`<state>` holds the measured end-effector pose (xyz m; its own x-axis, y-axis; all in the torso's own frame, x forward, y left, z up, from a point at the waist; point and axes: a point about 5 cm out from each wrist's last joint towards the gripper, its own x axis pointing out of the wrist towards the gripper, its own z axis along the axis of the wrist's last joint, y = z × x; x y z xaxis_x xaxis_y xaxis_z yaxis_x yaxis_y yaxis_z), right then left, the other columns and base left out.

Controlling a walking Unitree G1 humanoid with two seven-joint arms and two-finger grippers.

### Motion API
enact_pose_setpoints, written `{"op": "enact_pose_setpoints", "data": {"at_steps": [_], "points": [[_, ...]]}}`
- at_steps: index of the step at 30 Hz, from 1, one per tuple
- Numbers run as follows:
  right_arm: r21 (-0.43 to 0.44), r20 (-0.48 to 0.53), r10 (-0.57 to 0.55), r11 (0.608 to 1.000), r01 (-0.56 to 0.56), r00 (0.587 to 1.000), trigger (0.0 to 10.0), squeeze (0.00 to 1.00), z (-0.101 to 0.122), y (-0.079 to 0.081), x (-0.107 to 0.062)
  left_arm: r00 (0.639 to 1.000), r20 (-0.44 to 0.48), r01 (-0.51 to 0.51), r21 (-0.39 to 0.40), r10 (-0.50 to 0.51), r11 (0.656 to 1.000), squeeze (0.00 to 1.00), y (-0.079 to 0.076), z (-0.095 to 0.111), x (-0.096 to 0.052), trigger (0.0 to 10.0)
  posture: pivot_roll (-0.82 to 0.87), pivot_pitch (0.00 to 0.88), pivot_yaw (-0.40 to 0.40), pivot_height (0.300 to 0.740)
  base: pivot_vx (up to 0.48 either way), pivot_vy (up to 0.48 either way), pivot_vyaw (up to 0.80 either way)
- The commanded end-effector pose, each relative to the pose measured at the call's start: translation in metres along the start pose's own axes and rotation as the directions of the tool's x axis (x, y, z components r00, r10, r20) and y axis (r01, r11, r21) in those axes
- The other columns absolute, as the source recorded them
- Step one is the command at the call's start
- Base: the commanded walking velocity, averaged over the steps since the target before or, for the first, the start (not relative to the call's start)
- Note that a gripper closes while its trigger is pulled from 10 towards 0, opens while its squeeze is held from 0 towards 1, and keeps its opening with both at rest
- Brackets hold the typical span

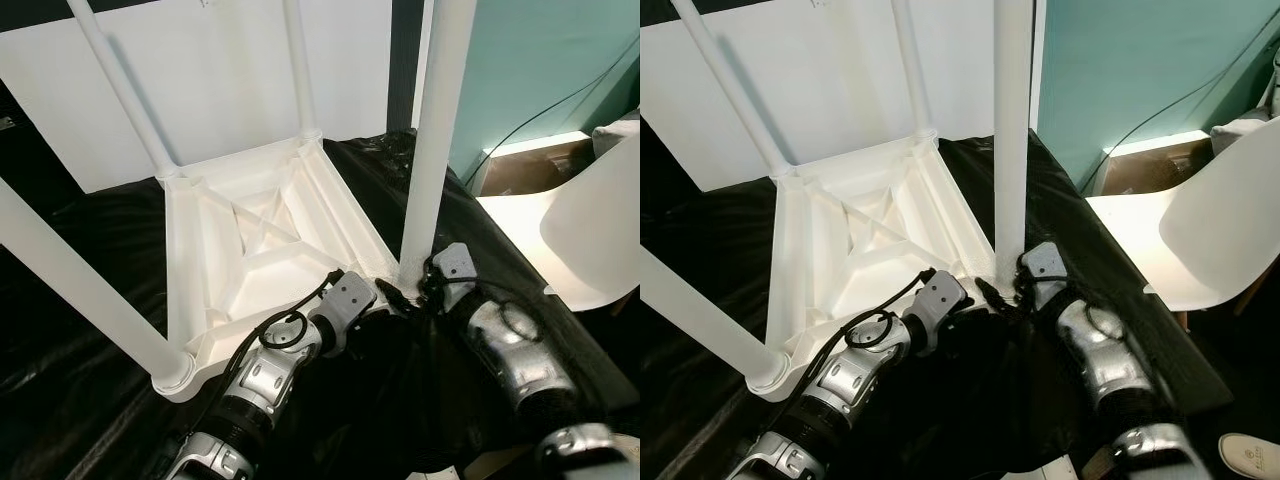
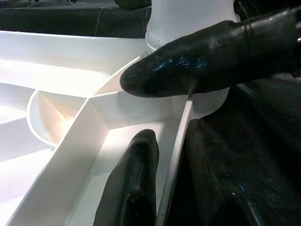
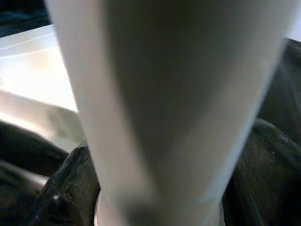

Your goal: Building children table

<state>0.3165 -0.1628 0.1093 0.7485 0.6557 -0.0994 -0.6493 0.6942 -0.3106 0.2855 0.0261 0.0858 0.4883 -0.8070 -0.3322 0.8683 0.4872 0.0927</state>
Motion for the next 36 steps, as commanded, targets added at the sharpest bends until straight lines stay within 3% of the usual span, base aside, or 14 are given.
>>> {"op": "enact_pose_setpoints", "data": {"at_steps": [1,2,3,4,8,15,21,23,24,25,26,27,30,36], "points": [[0.008,-0.071,0.084,0.996,-0.084,0.994,10.0,0.0,-0.013,-0.001,-0.007,0.986,-0.163,0.022,-0.076,-0.034,0.997,0.0,-0.007,-0.042,-0.007,10.0,-0.11,0.0,0.07,0.74,0.0,0.0,0.0],[0.008,-0.071,0.084,0.996,-0.084,0.994,10.0,0.0,-0.013,-0.001,-0.007,0.986,-0.163,0.022,-0.076,-0.034,0.997,0.0,-0.007,-0.042,-0.007,10.0,-0.11,0.0,0.07,0.74,0.0,0.0,0.0],[-0.002,-0.076,0.117,0.993,-0.117,0.99,2.9,0.0,-0.013,-0.005,-0.008,0.986,-0.163,0.021,-0.074,-0.033,0.997,0.0,-0.007,-0.042,-0.007,10.0,-0.11,0.0,0.069,0.74,0.0,0.0,0.0],[0.004,-0.084,0.144,0.99,-0.144,0.986,0.0,0.0,-0.013,-0.008,-0.009,0.986,-0.163,0.021,-0.073,-0.033,0.997,0.0,-0.007,-0.042,-0.007,10.0,-0.11,0.0,0.068,0.74,0.0,0.0,0.0],[0.054,-0.139,0.215,0.976,-0.209,0.967,0.0,0.0,-0.019,-0.013,-0.015,0.986,-0.163,0.014,-0.079,-0.026,0.997,0.0,-0.007,-0.043,-0.008,10.0,-0.1,0.0,0.064,0.74,0.0,0.0,0.0],[0.138,-0.167,0.232,0.968,-0.21,0.958,0.0,0.0,-0.027,-0.015,-0.02,0.986,-0.165,0.008,-0.087,-0.022,0.996,0.0,-0.008,-0.044,-0.01,10.0,-0.09,0.0,0.063,0.74,0.0,0.0,0.0],[0.216,-0.167,0.186,0.965,-0.149,0.968,0.0,0.0,-0.038,-0.001,-0.021,0.986,-0.166,0.011,-0.086,-0.025,0.996,0.0,-0.009,-0.045,-0.01,10.0,-0.09,0.0,0.062,0.74,0.0,0.0,0.0],[0.202,-0.113,-0.129,0.968,0.15,0.985,0.0,0.0,-0.038,0.014,-0.013,0.986,-0.166,0.012,-0.087,-0.026,0.996,0.0,-0.009,-0.045,-0.01,10.0,-0.09,0.0,0.062,0.74,0.0,0.0,0.0],[0.202,-0.113,-0.129,0.968,0.15,0.985,0.0,0.0,-0.038,0.014,-0.013,0.986,-0.166,0.012,-0.087,-0.026,0.996,0.0,-0.009,-0.045,-0.01,10.0,-0.09,0.0,0.062,0.74,0.0,0.0,0.0],[0.213,-0.083,-0.255,0.94,0.267,0.963,0.0,0.0,-0.035,0.019,-0.013,0.986,-0.166,0.013,-0.087,-0.027,0.996,0.0,-0.009,-0.045,-0.01,10.0,-0.09,0.0,0.062,0.74,0.0,0.0,0.0],[0.213,-0.083,-0.255,0.94,0.267,0.963,0.0,0.0,-0.035,0.019,-0.013,0.986,-0.166,0.013,-0.087,-0.027,0.996,0.0,-0.009,-0.045,-0.01,10.0,-0.09,0.0,0.062,0.74,0.0,0.0,0.0],[0.237,0.001,-0.39,0.895,0.378,0.921,0.0,0.0,-0.022,0.031,-0.014,0.986,-0.166,0.013,-0.085,-0.027,0.996,0.0,-0.009,-0.045,-0.01,10.0,-0.09,0.0,0.067,0.74,0.0,0.0,0.0],[0.241,0.03,-0.421,0.884,0.402,0.907,0.0,0.0,-0.016,0.039,-0.013,0.986,-0.167,0.015,-0.085,-0.029,0.996,0.0,-0.009,-0.045,-0.011,10.0,-0.09,0.0,0.068,0.74,0.0,0.0,0.0],[0.229,-0.014,-0.481,0.852,0.471,0.877,0.0,0.0,-0.02,0.046,-0.011,0.985,-0.17,0.019,-0.081,-0.033,0.997,0.0,-0.009,-0.045,-0.011,10.0,-0.09,0.0,0.072,0.74,0.0,0.0,0.0]]}}
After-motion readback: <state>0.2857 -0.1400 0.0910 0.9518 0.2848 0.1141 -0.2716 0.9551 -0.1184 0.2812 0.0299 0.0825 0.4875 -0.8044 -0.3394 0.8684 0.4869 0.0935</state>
